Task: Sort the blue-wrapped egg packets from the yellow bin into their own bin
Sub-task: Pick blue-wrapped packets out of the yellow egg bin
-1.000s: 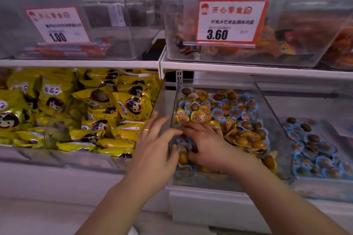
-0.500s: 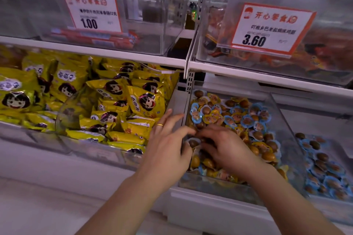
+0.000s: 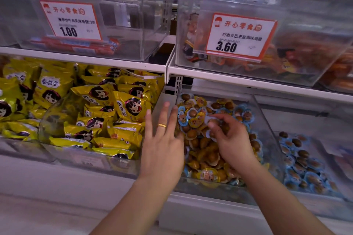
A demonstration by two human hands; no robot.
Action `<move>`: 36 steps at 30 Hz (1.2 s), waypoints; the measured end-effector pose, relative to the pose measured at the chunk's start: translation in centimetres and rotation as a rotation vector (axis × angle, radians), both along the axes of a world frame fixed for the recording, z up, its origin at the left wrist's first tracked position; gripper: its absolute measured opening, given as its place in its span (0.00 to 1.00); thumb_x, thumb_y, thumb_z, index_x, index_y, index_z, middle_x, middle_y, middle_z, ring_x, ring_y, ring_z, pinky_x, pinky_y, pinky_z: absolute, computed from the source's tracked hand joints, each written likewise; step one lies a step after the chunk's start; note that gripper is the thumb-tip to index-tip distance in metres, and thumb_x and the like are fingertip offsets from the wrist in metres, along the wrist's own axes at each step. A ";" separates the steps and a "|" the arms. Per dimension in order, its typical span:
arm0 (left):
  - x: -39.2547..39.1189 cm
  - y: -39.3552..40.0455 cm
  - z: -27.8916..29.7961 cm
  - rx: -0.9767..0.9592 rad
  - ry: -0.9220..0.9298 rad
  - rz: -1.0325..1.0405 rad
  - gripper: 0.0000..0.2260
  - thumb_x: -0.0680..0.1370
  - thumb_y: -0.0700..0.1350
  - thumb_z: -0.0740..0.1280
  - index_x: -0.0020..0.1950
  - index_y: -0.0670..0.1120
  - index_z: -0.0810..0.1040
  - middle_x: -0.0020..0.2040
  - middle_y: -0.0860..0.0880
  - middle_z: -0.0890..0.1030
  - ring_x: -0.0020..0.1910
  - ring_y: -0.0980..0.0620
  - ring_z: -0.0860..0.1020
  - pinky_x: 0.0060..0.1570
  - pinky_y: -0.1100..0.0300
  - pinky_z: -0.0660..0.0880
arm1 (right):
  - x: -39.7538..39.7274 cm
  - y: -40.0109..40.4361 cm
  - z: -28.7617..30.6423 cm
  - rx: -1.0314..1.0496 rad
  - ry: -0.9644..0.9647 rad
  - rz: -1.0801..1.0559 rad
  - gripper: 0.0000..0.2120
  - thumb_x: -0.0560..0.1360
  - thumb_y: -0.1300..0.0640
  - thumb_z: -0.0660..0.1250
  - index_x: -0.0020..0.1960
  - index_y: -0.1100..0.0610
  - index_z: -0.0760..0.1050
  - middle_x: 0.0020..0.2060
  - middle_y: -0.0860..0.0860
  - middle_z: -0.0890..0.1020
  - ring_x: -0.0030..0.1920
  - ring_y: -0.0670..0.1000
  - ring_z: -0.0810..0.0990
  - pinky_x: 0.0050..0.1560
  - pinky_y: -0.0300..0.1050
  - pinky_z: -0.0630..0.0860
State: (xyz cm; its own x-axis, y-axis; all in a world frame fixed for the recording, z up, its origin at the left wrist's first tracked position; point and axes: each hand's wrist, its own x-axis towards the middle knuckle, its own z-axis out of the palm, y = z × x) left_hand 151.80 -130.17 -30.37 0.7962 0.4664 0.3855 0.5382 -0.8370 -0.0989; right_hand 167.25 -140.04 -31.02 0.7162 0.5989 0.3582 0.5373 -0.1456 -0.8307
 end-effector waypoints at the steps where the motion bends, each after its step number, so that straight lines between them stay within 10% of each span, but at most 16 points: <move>1: 0.4 -0.3 0.0 0.027 0.001 -0.029 0.17 0.77 0.50 0.60 0.62 0.51 0.81 0.81 0.41 0.51 0.79 0.39 0.39 0.73 0.32 0.38 | 0.2 -0.3 0.1 0.026 -0.002 -0.024 0.09 0.79 0.52 0.68 0.48 0.36 0.76 0.43 0.40 0.83 0.41 0.40 0.81 0.35 0.29 0.73; 7: 1.9 -2.2 0.0 -0.053 0.144 -0.106 0.18 0.76 0.43 0.55 0.57 0.48 0.81 0.56 0.46 0.83 0.58 0.44 0.79 0.65 0.53 0.65 | 1.2 -2.2 0.4 0.030 0.027 -0.057 0.14 0.75 0.58 0.73 0.46 0.37 0.78 0.46 0.47 0.85 0.45 0.45 0.84 0.42 0.41 0.79; 20: 2.2 -3.3 0.2 -0.216 0.343 0.061 0.18 0.77 0.42 0.59 0.67 0.46 0.71 0.66 0.43 0.69 0.63 0.42 0.68 0.58 0.52 0.71 | 1.3 -5.3 1.2 0.062 0.133 -0.028 0.13 0.76 0.57 0.72 0.47 0.37 0.79 0.43 0.43 0.85 0.44 0.41 0.84 0.41 0.40 0.82; 28: 2.6 -2.4 0.0 -0.717 0.142 0.030 0.21 0.77 0.49 0.64 0.70 0.53 0.70 0.69 0.45 0.67 0.67 0.38 0.69 0.68 0.47 0.69 | 0.6 -5.9 1.1 0.043 0.217 0.005 0.10 0.76 0.58 0.72 0.49 0.42 0.79 0.40 0.48 0.86 0.40 0.44 0.85 0.39 0.41 0.82; 32: 2.7 -1.9 -0.1 -0.918 -0.309 -0.059 0.19 0.73 0.37 0.70 0.61 0.53 0.79 0.53 0.53 0.79 0.49 0.61 0.78 0.53 0.61 0.77 | 0.0 -6.2 1.0 0.019 0.236 0.021 0.10 0.76 0.58 0.72 0.48 0.42 0.80 0.39 0.48 0.85 0.39 0.44 0.85 0.36 0.38 0.81; 36: 2.5 -2.1 0.2 -0.846 -0.591 -0.160 0.21 0.72 0.30 0.70 0.55 0.56 0.82 0.46 0.57 0.77 0.46 0.62 0.78 0.47 0.71 0.75 | -0.4 -6.3 1.4 0.022 0.293 0.018 0.08 0.77 0.58 0.72 0.49 0.44 0.80 0.40 0.48 0.86 0.39 0.45 0.85 0.36 0.38 0.80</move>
